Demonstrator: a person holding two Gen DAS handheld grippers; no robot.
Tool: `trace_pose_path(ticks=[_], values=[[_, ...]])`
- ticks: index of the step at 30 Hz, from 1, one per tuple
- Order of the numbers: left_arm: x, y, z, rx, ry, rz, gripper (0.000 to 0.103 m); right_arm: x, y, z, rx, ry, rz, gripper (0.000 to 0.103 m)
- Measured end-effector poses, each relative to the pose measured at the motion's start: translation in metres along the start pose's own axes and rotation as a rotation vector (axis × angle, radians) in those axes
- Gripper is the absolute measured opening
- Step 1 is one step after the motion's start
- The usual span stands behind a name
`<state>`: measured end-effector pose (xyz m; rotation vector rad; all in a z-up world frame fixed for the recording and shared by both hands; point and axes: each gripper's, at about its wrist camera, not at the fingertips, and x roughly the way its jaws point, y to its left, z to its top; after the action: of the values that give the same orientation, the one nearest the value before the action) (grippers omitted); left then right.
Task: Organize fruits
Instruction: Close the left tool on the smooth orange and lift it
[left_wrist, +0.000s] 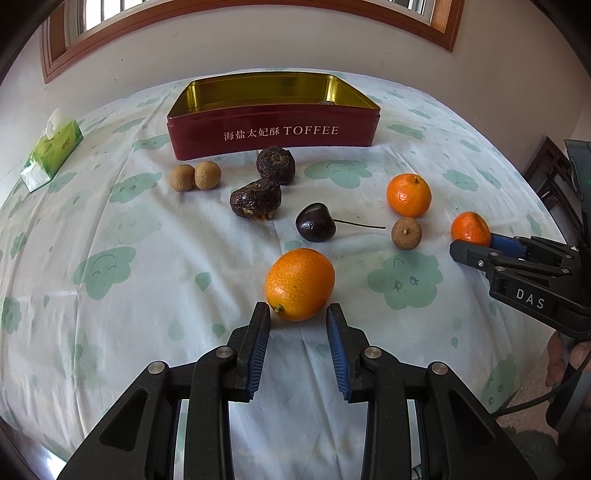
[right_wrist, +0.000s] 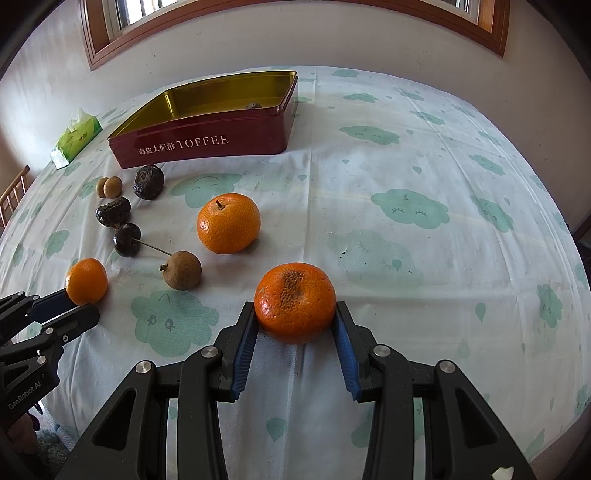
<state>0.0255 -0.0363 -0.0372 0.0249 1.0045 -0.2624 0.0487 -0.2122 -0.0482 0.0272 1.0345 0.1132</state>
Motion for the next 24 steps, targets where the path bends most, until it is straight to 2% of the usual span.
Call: trace_pose_path(ticks=[5, 13, 21, 24], values=[[-0.001, -0.003, 0.003, 0.007, -0.011, -0.001, 0.052, 0.0, -0.001, 0.0, -0.005, -0.003, -0.005, 0.038], [0.006, 0.005, 0.015, -0.04, -0.012, 0.012, 0.053, 0.001, 0.0, -0.001, -0.006, -0.005, -0.007, 0.039], [0.015, 0.001, 0.02, -0.026, -0.015, 0.037, 0.052, 0.001, 0.001, -0.001, -0.006, -0.005, -0.008, 0.039], [0.014, 0.0, 0.02, -0.012, -0.021, 0.037, 0.043, 0.001, 0.0, -0.001, -0.005, -0.006, -0.009, 0.039]])
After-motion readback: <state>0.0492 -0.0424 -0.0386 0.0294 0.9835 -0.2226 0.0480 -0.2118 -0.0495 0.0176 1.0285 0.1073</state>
